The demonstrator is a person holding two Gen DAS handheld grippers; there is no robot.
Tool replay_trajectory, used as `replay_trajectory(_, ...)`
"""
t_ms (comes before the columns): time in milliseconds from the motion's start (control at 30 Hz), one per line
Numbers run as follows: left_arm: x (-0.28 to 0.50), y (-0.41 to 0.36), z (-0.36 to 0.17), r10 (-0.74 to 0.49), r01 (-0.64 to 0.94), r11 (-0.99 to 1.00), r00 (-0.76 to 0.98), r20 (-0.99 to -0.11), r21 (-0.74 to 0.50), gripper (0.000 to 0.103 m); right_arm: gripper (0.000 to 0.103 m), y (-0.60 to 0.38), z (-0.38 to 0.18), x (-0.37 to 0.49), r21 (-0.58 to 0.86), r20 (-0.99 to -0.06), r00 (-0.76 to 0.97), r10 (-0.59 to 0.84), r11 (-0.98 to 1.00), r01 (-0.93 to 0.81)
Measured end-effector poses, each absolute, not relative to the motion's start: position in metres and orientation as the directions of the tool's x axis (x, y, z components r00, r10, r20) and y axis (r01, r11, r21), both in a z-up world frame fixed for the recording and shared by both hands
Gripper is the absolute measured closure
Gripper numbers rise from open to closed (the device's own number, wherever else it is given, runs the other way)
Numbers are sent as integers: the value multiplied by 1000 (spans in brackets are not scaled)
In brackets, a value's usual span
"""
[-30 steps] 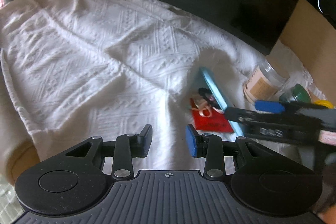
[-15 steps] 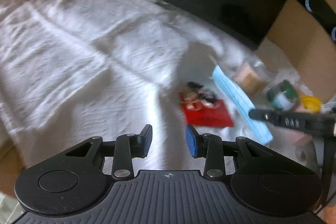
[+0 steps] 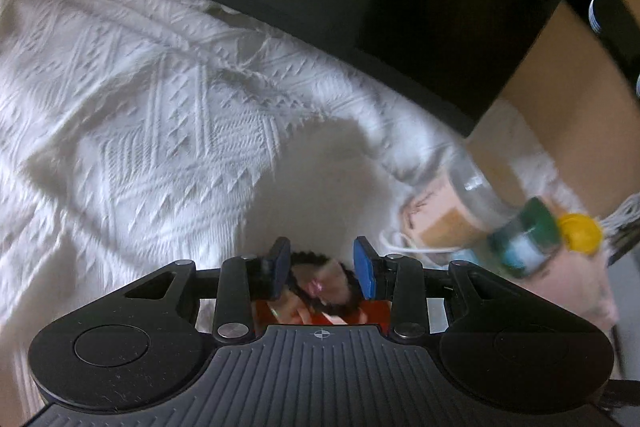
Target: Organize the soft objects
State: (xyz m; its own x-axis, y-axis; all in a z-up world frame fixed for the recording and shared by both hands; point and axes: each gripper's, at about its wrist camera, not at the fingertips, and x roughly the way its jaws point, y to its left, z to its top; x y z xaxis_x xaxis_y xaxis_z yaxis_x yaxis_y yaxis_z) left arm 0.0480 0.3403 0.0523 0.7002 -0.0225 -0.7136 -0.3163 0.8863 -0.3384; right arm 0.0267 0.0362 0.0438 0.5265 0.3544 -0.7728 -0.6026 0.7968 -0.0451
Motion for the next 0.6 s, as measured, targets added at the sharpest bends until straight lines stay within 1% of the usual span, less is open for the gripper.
replay_trajectory(100,60,341,42,-19,-304,905,671,-741,-299,65,92,26,44,28,-22,-775,527,348,819,-574)
replay_trajectory(133,61,342,39,-19,-300,909,663,-749,-288,65,84,23,44,27,-19,-776,527,346,823,-568)
replay_trajectory(167,63,342,35,-20,-299,910,656,-754,-285,65,67,21,44,26,-22,-776,531,341,826,-563)
replay_trajectory(200,64,344,32,-25,-301,909,649,-761,-287,65,57,17,44,25,-28,-774,538,334,830,-556)
replay_trajectory(233,64,345,29,-33,-302,907,644,-764,-294,66,40,12,44,24,-37,-767,552,327,837,-546)
replay_trajectory(267,64,346,25,-49,-301,901,645,-763,-312,67,35,8,44,24,-39,-761,563,324,842,-538)
replay_trajectory(400,62,345,18,-107,-286,881,655,-748,-376,67,35,-5,39,28,-14,-770,554,316,860,-510)
replay_trajectory(500,56,335,18,-179,-265,858,649,-740,-439,67,35,-9,36,32,-2,-788,536,303,869,-495)
replay_trajectory(600,48,319,20,-219,-235,856,643,-734,-461,67,35,-11,35,35,-4,-798,528,291,873,-488)
